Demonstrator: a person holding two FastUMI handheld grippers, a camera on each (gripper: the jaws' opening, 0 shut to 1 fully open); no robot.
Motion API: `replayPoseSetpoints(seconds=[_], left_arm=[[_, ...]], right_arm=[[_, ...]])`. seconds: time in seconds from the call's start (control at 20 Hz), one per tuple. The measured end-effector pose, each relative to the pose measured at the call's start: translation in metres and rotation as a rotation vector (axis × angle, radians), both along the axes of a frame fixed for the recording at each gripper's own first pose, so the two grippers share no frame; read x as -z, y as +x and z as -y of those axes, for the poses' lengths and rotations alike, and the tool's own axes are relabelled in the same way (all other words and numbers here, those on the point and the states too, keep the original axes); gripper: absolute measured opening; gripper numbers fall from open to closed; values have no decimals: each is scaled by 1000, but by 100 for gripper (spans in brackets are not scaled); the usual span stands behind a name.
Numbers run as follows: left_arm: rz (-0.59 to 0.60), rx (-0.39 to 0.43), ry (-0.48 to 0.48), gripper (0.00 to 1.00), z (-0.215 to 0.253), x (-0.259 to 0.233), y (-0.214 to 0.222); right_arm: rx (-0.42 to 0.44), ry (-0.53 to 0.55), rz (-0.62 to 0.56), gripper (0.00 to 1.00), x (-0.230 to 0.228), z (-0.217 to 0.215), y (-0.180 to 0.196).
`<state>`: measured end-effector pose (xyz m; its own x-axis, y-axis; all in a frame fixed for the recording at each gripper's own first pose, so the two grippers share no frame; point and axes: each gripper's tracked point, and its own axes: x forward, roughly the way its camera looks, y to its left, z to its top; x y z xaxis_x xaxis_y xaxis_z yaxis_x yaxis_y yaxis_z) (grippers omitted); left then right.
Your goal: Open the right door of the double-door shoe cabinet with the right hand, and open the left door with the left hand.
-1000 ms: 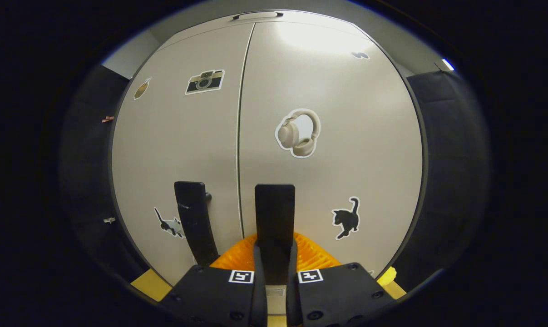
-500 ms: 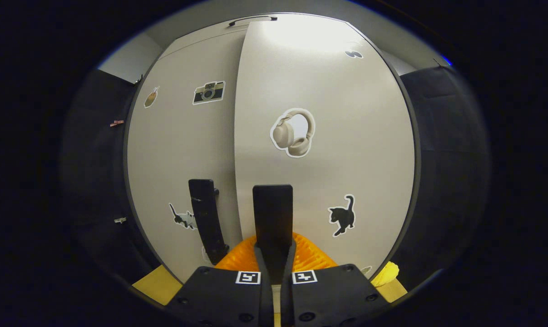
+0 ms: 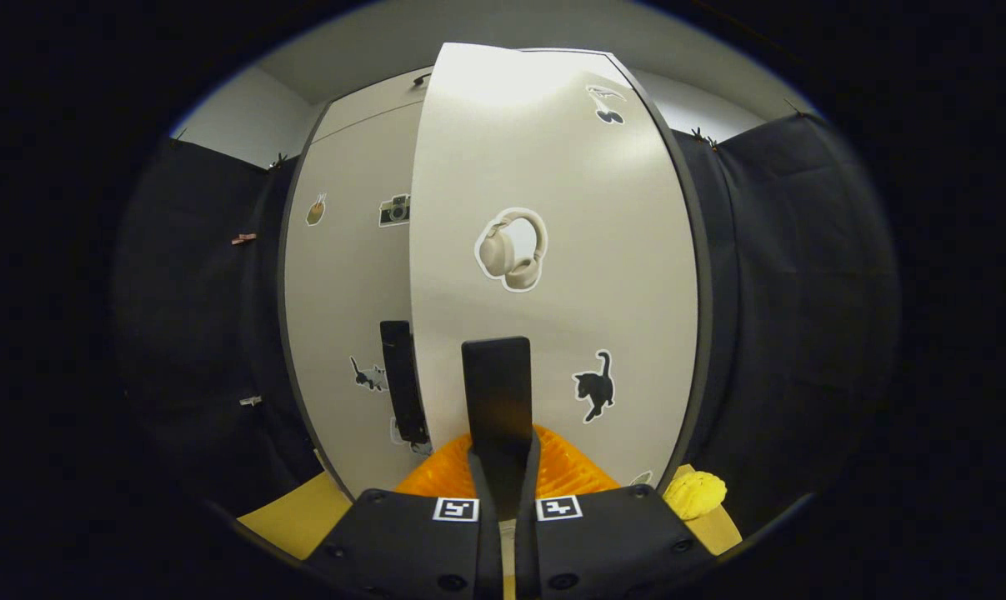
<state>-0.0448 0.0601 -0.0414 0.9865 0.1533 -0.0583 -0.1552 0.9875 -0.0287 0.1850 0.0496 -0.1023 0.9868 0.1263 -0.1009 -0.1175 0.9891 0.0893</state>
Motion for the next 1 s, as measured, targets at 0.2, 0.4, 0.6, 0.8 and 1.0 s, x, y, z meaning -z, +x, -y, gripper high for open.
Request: replayPoseSetpoints(seconds=[0.2, 0.4, 0.6, 0.8, 1.0], left_arm=[[5, 0, 1, 95, 10, -3, 3], [-1, 15, 1, 95, 26, -2, 10], [-9, 47, 1, 95, 46, 2, 20], [-8, 86, 3, 95, 67, 2, 30], [-10, 117, -1, 95, 84, 3, 39]], right_arm=[[2, -3, 23, 10, -3, 11, -12], [-1, -21, 23, 10, -5, 23, -20], [24, -19, 26, 10, -6, 35, -27], [42, -33, 24, 9, -6, 48, -32], [75, -54, 27, 9, -8, 64, -36]])
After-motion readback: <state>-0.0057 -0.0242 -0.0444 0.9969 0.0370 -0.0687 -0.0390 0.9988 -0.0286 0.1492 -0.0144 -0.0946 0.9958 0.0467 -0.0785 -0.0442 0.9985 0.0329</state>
